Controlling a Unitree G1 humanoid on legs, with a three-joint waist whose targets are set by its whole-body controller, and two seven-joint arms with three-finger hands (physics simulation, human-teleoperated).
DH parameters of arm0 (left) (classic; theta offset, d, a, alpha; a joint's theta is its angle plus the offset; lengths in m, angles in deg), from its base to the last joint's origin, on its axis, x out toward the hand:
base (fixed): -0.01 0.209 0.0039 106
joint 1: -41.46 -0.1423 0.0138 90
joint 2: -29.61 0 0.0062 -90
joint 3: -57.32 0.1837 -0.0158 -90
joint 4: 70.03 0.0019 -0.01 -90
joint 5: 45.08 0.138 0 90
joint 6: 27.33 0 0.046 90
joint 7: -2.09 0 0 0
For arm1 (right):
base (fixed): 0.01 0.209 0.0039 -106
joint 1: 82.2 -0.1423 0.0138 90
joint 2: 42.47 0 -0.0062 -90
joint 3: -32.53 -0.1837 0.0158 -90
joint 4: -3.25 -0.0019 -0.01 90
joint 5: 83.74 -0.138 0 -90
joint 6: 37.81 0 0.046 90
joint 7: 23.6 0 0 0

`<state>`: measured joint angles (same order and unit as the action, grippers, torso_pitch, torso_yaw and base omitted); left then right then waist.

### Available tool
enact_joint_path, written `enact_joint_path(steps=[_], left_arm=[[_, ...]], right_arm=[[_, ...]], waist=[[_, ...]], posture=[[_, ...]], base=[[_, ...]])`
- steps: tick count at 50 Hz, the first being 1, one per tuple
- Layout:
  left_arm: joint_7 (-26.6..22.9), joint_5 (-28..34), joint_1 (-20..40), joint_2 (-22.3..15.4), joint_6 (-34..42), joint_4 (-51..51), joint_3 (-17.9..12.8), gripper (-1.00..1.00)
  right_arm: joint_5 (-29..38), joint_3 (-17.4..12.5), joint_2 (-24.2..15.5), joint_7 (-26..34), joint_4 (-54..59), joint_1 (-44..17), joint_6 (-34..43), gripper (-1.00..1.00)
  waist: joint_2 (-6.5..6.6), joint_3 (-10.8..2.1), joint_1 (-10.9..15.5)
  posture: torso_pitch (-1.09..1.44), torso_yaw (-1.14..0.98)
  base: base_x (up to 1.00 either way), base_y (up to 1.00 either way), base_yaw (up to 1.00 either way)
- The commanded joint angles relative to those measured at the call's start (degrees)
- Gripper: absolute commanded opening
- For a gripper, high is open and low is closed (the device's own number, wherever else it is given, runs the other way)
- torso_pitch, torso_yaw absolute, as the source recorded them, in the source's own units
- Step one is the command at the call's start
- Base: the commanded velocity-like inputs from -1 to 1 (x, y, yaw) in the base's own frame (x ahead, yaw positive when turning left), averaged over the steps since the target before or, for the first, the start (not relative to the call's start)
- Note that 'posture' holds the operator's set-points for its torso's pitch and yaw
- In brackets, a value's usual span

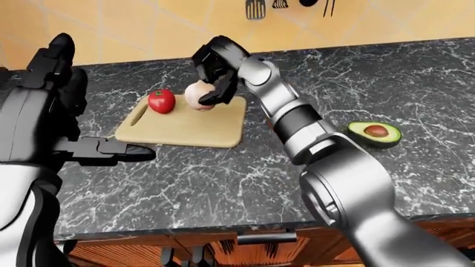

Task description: Place the avocado, onion, tomato and bell pepper on the cutting board.

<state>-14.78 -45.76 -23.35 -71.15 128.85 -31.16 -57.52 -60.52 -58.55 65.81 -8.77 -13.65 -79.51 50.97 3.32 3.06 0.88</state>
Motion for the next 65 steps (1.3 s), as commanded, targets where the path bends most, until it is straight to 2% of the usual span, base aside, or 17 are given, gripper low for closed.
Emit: enact_joint_path(steps=[1, 13, 17, 25, 34, 57, 65], left_arm=[[0.15, 0.37, 1.14, -0.92, -1.2, -1.36, -0.85, 1.0], [-0.02, 0.79, 0.83, -0.51, -1.92, -0.96, -0.79, 1.0], [0.02, 0.67, 0.75, -0.21, -1.82, -0.73, -0.59, 1.0], [-0.59, 0.08, 0.38, -0.84, -1.26, -1.51, -2.09, 1.0], [0.07, 0.87, -0.55, -0.51, -3.29, -0.67, -0.96, 1.0], [-2.17, 1.21, -1.92, -1.09, -1.68, -3.19, -3.61, 1.0], [-2.85, 1.78, -2.24, -1.66, -1.29, -3.78, -4.24, 1.0]], right_arm=[[-1.0, -0.62, -0.43, -5.04, -1.67, -2.65, -2.14, -0.97], [-3.21, -2.82, 1.51, -14.07, 1.77, -2.91, -4.51, -0.97], [-3.52, -3.19, 1.77, -15.2, 2.14, -3.99, -4.63, -0.97], [-3.35, -3.73, 2.25, -18.49, 2.78, -4.0, -5.04, -0.96], [-2.64, -4.02, 2.58, -19.89, 3.11, -3.68, -4.96, -0.98], [0.0, -4.21, 3.7, -22.98, 3.8, -1.4, -4.11, -0.98], [1.38, -4.25, 4.6, -24.24, 4.04, -0.12, -4.06, -0.86]], waist=[[0.42, -1.65, 0.0], [0.35, -1.71, 0.17], [0.2, -1.77, 0.31], [0.1, -1.68, 1.13], [-0.18, -1.83, 3.02], [-0.45, -1.97, 4.79], [-0.42, -1.99, 4.94]], posture=[[0.0, 0.06], [0.0, 0.06], [0.0, 0.07], [0.0, 0.11], [0.0, 0.13], [0.0, 0.13], [0.0, 0.13]], base=[[0.0, 0.0, 0.0], [0.0, 0.0, 0.0], [0.0, 0.0, 0.0], [0.0, 0.0, 0.0], [0.0, 0.0, 0.0], [0.0, 0.0, 0.0], [0.0, 0.0, 0.0]])
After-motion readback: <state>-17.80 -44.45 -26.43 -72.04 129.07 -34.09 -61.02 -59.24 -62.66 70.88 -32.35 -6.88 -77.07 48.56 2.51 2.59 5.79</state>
